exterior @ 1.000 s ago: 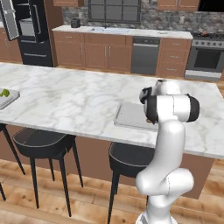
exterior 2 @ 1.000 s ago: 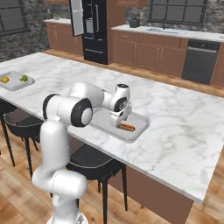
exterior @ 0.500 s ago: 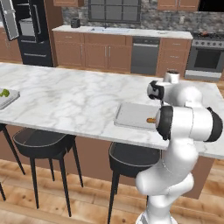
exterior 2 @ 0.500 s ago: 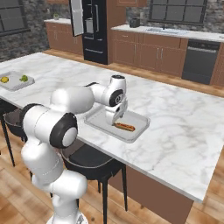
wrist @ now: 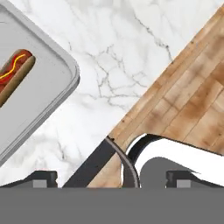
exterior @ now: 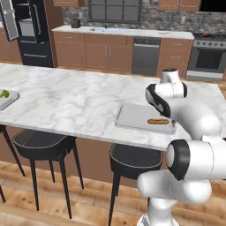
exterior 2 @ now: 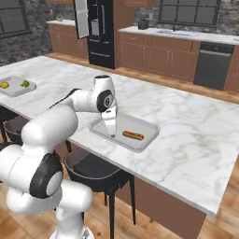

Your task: Place the cold items (broccoli and lemon) from the fridge in one tupperware on the dining counter. Place the warm items (kebab skewer and hot dog) in the stove area in another tupperware.

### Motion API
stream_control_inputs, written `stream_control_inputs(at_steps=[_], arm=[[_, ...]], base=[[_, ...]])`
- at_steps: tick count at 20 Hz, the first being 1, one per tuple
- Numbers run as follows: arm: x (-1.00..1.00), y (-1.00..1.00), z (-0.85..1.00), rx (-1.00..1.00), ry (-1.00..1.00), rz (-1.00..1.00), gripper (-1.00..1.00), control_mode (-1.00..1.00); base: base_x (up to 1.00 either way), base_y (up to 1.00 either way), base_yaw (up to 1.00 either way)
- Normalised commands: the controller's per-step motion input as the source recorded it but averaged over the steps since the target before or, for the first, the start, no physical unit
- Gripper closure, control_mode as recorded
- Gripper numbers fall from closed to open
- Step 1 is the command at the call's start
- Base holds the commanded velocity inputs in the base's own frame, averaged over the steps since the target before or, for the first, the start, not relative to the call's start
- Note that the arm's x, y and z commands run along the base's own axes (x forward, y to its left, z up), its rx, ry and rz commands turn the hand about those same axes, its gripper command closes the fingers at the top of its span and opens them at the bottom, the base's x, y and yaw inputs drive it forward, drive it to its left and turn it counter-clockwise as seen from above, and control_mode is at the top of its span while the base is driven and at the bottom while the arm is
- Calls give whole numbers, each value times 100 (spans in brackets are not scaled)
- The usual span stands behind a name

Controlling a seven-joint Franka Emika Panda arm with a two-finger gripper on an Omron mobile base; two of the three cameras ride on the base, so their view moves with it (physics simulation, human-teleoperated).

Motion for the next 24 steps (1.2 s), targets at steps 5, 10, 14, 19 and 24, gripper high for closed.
stream_control_inputs(at_steps=[5,10,14,19,24], arm=[[-84,21,2,-24,0,82,-100,-100],[-69,24,22,5,2,60,-100,-100],[-34,40,56,25,10,43,-100,-100],[-19,48,51,15,20,21,-100,-100],[-44,35,-15,-21,22,19,-100,-100]], base=[[0,0,0],[0,0,0],[0,0,0],[0,0,0],[0,0,0]])
